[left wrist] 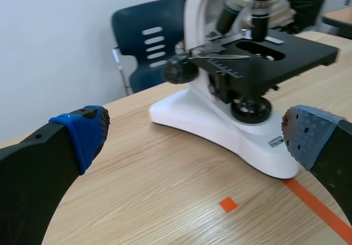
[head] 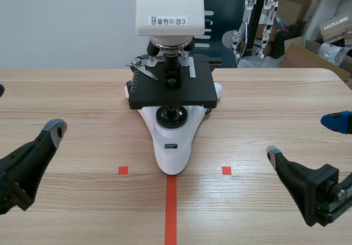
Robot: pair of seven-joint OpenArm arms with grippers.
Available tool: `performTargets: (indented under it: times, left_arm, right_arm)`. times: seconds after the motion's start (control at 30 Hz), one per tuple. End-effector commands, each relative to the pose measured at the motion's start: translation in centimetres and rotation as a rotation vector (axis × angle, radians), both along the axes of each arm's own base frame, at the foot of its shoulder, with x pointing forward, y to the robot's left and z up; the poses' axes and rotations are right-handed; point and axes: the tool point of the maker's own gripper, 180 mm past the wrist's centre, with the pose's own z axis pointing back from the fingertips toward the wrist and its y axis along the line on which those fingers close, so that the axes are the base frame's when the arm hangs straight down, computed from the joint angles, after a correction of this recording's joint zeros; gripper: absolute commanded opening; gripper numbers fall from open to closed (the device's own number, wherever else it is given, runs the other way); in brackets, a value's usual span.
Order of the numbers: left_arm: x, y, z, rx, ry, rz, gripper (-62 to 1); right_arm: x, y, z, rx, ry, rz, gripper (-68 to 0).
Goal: Point at the stage clip
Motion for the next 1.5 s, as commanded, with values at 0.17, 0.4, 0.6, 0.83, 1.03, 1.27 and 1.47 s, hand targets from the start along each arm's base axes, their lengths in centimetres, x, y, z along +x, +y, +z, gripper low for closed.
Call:
performTargets:
  times: [0.17, 0.4, 0.6, 0.83, 1.03, 1.27, 1.47]
  left_arm:
    - [-0.9, -0.2, 0.5, 0.037, -0.062, 0.072, 1.4]
    - [-2.9, -2.4, -0.4, 0.031, 0.004, -0.023, 1.4]
    - [-3.8, -3.3, -1.0, 0.029, 0.042, -0.082, 1.4]
    - [-3.8, -3.4, -1.1, 0.04, 0.043, -0.088, 1.4]
    - [-3.8, -3.4, -1.1, 0.039, 0.042, -0.087, 1.4]
    - [-3.8, -3.4, -1.1, 0.04, 0.042, -0.087, 1.4]
    - [-3.8, -3.4, -1.1, 0.04, 0.042, -0.087, 1.4]
  right_arm:
    - [0.4, 0.2, 0.9, 0.012, -0.032, 0.009, -1.0]
    - [0.4, 0.1, 0.9, 0.012, -0.032, 0.009, -1.0]
    - [0.4, 0.2, 0.9, 0.012, -0.032, 0.009, -1.0]
    - [0.4, 0.2, 0.9, 0.012, -0.032, 0.009, -1.0]
    - [0.4, 0.2, 0.9, 0.012, -0.032, 0.009, -1.0]
    - [0.4, 0.2, 0.9, 0.012, -0.032, 0.009, -1.0]
    - [0.4, 0.2, 0.9, 0.012, -0.032, 0.009, -1.0]
